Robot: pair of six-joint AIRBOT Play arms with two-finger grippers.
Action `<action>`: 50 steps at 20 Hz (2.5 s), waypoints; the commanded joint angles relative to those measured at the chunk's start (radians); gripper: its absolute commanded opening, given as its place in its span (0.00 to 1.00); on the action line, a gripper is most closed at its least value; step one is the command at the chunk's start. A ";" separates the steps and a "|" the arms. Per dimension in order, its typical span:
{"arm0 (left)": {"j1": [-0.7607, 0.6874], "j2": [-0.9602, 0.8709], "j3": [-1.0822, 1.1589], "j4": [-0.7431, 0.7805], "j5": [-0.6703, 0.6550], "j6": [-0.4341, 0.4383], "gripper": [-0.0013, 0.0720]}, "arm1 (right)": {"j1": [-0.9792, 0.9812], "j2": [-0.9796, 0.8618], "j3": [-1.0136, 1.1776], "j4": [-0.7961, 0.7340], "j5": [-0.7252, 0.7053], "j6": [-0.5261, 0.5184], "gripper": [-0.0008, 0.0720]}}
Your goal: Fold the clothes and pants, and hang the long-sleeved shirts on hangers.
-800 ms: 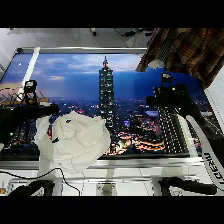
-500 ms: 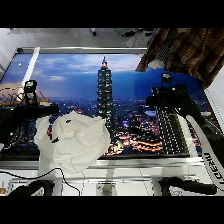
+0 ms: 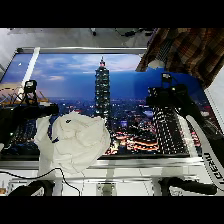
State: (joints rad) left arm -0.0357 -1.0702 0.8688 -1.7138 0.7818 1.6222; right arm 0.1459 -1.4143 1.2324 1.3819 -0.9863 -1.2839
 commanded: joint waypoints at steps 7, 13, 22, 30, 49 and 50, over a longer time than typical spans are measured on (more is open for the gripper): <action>-0.001 -0.001 0.000 0.000 -0.001 0.000 0.80 | -0.002 -0.001 0.000 0.000 0.123 0.001 0.70; -0.002 -0.001 0.000 -0.038 0.047 0.029 0.80 | 0.042 -0.001 -0.002 0.117 0.135 -0.067 0.71; -0.002 -0.002 -0.003 -0.293 0.188 0.250 0.80 | 0.507 -0.100 -0.002 0.369 0.134 -0.446 0.96; -0.002 -0.115 -0.068 -0.421 0.213 0.350 0.96 | 0.578 -0.138 0.001 0.657 0.159 -0.568 0.96; 0.065 0.047 0.147 -0.666 0.070 0.459 0.05 | 0.349 0.191 0.255 0.472 -0.100 -0.746 0.07; 0.064 0.081 0.187 -0.666 0.069 0.459 0.05 | 0.333 0.226 0.270 0.472 -0.102 -0.770 0.07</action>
State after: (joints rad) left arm 0.0196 -1.0870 0.9722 -2.3802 0.8577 2.0678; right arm 0.5346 -1.2942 1.4494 1.8656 -1.0424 -1.9488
